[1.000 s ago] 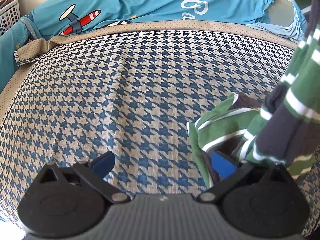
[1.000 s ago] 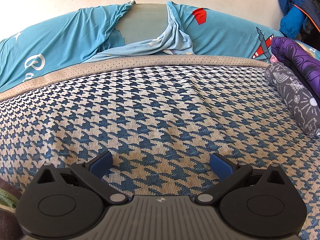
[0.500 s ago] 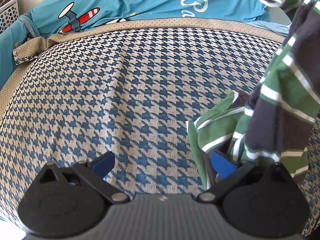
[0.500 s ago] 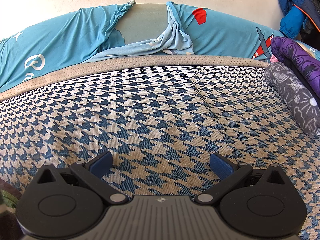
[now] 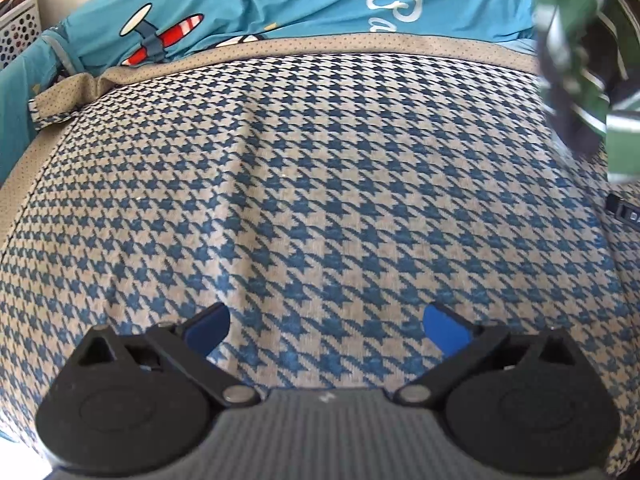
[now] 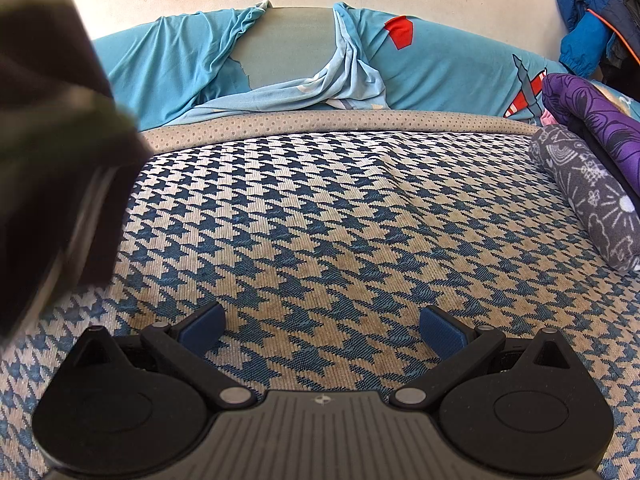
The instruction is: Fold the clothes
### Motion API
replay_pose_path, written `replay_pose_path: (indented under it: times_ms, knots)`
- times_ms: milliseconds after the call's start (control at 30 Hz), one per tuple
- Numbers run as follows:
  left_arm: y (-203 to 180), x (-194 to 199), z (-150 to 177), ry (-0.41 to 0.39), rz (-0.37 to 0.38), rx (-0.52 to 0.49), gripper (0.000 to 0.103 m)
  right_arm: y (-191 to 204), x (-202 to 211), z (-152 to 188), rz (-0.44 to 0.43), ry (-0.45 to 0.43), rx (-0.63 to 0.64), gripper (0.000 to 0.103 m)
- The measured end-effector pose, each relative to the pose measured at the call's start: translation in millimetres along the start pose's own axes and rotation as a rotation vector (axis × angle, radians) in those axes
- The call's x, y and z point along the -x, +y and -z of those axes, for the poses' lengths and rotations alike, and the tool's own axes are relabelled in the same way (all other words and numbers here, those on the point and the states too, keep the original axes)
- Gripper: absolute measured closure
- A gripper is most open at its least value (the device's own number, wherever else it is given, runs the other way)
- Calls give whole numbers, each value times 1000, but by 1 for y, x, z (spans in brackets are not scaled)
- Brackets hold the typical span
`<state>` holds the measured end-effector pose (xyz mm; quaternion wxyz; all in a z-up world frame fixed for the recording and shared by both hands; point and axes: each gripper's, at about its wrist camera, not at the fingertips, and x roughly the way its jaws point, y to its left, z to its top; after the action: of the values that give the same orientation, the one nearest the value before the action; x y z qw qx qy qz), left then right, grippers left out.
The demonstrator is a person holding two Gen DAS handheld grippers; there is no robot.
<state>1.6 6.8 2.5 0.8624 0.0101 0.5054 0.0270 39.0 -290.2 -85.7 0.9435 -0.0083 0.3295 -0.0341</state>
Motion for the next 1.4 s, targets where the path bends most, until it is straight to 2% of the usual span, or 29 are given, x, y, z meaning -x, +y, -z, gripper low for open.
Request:
replay_pose_path:
  times_ms: [67, 167, 1400]
  knots:
    - [1, 1, 0, 0, 22, -4, 0, 0, 0, 0, 0, 0, 0, 0]
    - [0, 1, 0, -7, 3, -6, 0, 1, 0, 0, 0, 0, 0, 0]
    - [-6, -2, 2, 43, 12, -9, 0, 0, -1, 0, 1, 0, 0, 0]
